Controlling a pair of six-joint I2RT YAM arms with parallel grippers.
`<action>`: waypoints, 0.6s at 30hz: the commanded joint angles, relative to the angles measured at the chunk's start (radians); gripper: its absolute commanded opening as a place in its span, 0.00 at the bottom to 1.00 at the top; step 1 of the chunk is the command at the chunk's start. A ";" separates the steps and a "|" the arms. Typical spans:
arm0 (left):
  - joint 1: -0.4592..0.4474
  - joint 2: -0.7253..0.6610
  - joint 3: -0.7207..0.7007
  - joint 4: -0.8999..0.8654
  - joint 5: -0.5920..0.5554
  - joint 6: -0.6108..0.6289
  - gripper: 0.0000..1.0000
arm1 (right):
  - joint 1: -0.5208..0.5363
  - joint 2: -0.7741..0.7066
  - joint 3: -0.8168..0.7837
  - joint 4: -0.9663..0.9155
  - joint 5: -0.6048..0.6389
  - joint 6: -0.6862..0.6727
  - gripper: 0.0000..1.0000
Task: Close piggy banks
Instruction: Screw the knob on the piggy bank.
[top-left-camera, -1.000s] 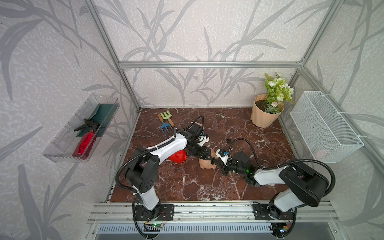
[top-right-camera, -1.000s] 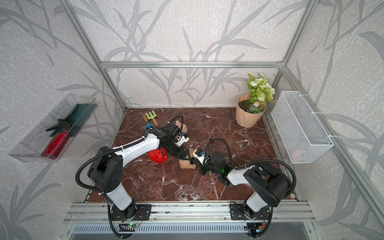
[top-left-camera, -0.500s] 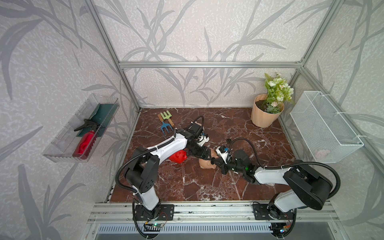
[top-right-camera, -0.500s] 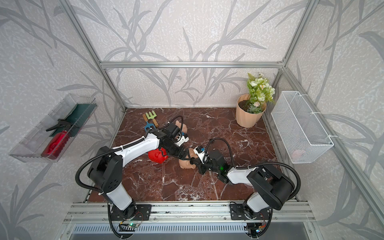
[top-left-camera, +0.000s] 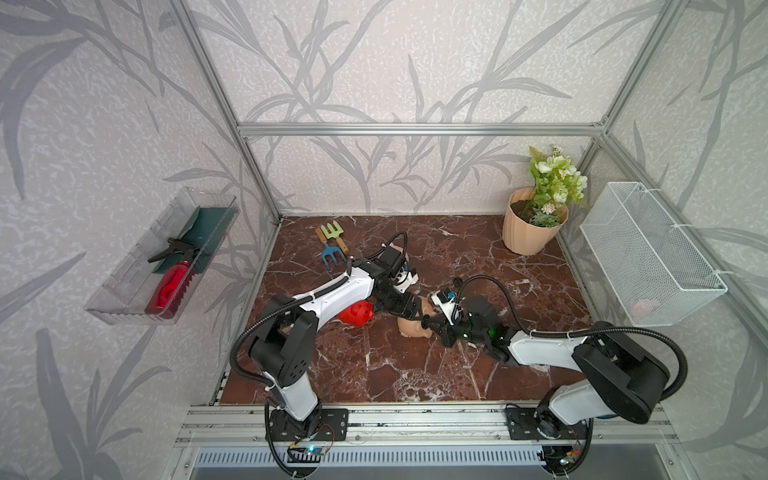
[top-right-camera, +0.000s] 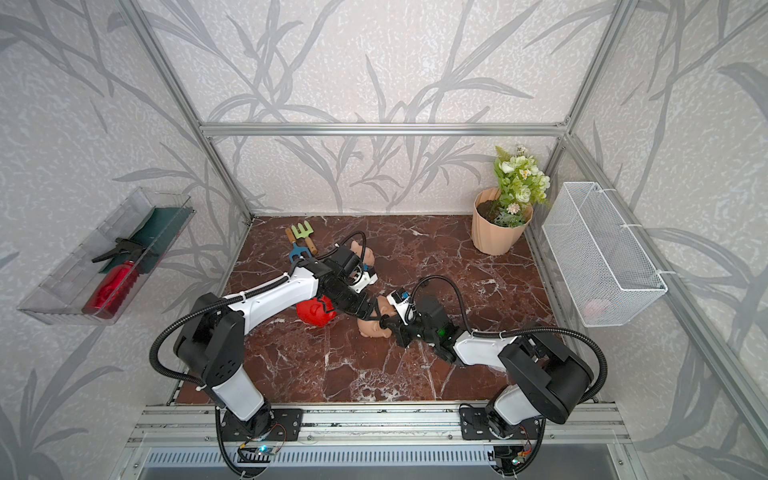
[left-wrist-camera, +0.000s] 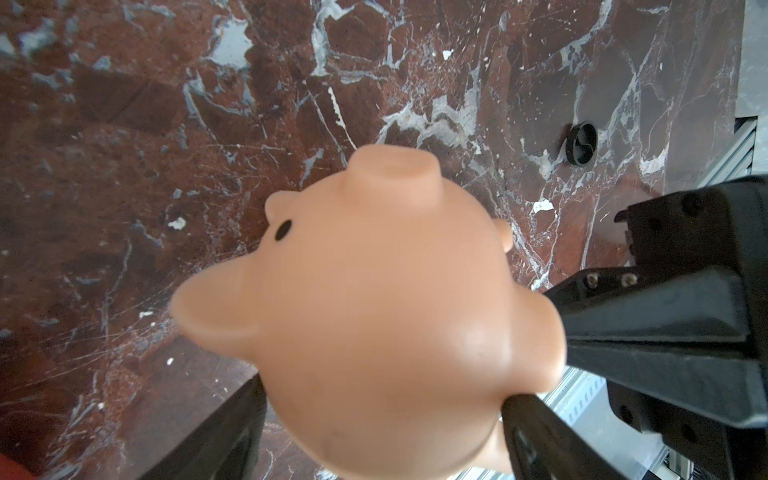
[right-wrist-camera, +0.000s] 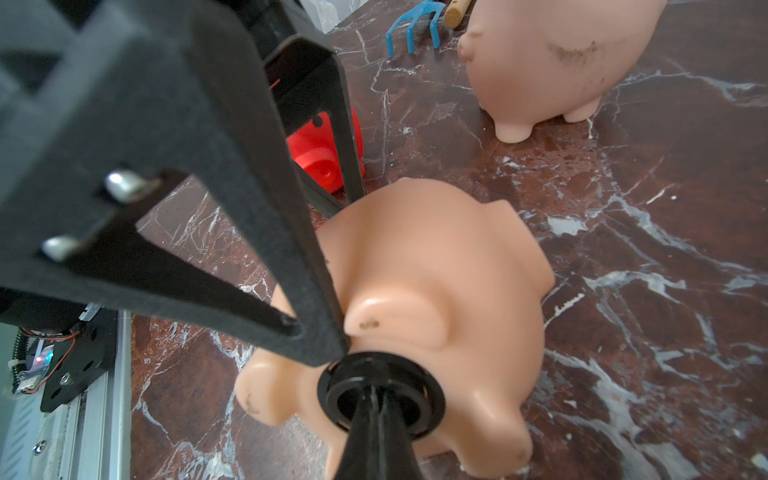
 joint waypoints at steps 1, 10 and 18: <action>-0.017 -0.003 -0.021 0.016 0.039 0.000 0.86 | 0.012 -0.005 0.038 -0.033 -0.067 -0.079 0.00; -0.017 -0.005 -0.013 0.014 0.039 0.002 0.86 | 0.011 -0.003 0.131 -0.211 -0.137 -0.256 0.00; -0.018 -0.001 -0.019 0.018 0.042 0.003 0.86 | 0.011 0.008 0.132 -0.233 -0.113 -0.302 0.00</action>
